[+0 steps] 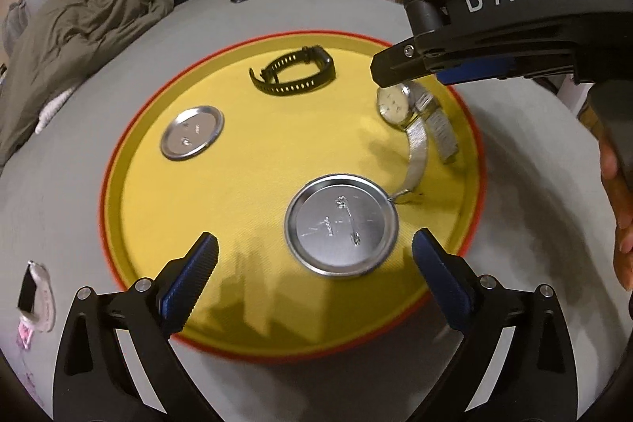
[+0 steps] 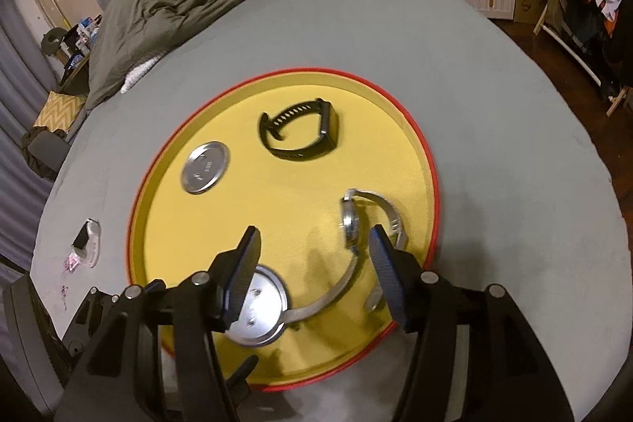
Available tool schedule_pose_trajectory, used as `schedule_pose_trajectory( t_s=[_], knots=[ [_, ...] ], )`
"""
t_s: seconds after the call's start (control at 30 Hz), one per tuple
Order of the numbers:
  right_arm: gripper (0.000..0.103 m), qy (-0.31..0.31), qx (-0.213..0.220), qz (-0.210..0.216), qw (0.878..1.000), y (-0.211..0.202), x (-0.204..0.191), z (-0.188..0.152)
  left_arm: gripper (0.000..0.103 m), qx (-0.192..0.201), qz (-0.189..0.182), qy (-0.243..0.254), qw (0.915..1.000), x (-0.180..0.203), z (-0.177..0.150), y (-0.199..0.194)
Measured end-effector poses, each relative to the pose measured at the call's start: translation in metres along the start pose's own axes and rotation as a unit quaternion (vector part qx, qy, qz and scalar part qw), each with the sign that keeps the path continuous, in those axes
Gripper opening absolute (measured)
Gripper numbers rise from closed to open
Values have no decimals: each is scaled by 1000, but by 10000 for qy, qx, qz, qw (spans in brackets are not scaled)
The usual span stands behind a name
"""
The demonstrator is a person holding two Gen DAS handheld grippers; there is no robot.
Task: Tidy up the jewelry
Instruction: 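Carry watch and badge into the yellow tray and open both tools to release, then move both open tools toward the white-and-pink band and pink-cord tag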
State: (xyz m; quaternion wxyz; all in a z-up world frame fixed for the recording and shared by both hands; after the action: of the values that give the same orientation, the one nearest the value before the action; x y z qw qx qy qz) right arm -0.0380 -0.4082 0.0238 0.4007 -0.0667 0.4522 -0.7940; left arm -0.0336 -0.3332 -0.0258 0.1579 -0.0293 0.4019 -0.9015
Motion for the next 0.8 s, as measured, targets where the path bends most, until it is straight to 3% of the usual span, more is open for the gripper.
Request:
schedule_pose_trajectory(
  t_s=[0.13,0.2,0.37,0.43,0.5,0.8],
  knots=[
    [54,-135,76,-26,9999,-20,-18,-1,97,104,16,2,9999,-6,2,-22],
    [66,-218,114,-66,9997,-31,-29,-1,97,153,97,-1,9998,-12,4,-35],
    [69,-465,305,-27,9984,-59,-66,0,97,311,40,-187,9993,-32,2,-73],
    [75,-564,349,11,9978,-66,-85,-1,97,339,-4,-316,9989,-42,-4,-85],
    [88,-694,386,69,9968,-70,-105,-6,97,361,14,-432,9984,-55,-14,-99],
    [87,-1486,226,311,9882,-59,-194,-42,97,365,164,-1044,9937,-135,-76,-140]
  ],
)
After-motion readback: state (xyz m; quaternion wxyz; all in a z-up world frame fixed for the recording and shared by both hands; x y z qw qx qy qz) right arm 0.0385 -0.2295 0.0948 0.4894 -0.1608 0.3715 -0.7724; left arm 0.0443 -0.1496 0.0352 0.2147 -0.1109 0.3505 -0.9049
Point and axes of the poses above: each gripper's, at about its wrist camera, not at the fingertips, and y roughly the way its jaws point, x to its right, z to its top, the point moved 8 cm from there along y, roughly the way its jaws point, and after that the axes turned 5 degrees about x, right-handed, at the moved point
